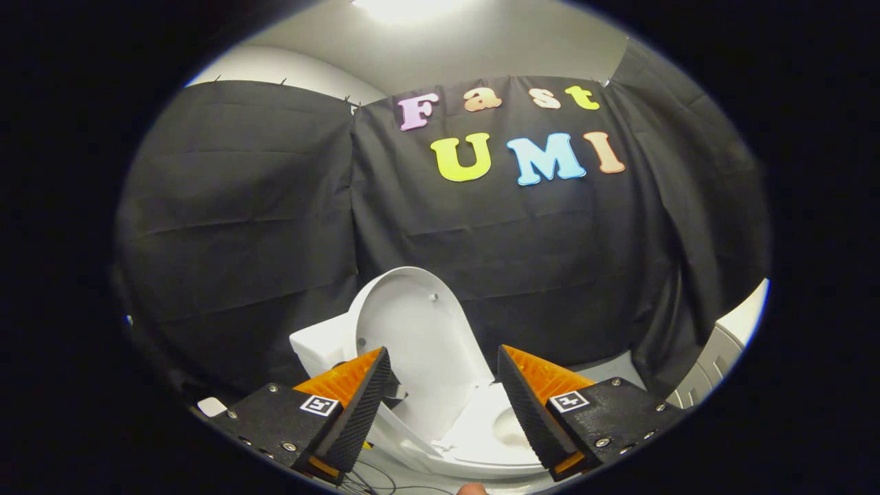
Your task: Open the toilet lid.
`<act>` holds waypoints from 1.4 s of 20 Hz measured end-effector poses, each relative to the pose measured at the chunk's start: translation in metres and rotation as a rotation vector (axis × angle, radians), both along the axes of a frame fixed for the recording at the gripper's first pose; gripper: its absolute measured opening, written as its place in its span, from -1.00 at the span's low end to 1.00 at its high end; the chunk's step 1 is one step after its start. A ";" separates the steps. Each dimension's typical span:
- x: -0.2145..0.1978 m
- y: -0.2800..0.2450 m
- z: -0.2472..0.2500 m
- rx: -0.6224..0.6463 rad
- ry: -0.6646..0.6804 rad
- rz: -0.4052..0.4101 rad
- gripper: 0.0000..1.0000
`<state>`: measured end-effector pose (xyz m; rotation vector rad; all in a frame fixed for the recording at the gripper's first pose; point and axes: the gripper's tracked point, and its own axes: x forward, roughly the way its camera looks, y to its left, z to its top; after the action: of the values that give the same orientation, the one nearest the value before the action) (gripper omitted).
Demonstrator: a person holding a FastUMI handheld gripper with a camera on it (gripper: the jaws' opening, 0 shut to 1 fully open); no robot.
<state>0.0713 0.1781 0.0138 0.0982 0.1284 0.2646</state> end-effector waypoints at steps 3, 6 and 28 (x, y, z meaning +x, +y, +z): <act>-0.005 -0.034 0.005 0.009 -0.007 -0.049 0.91; -0.006 -0.062 0.010 0.019 -0.009 -0.092 0.90; -0.039 -0.189 -0.011 -0.126 -0.105 -0.312 0.91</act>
<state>0.0326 -0.0110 0.0031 -0.0213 0.0243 -0.0502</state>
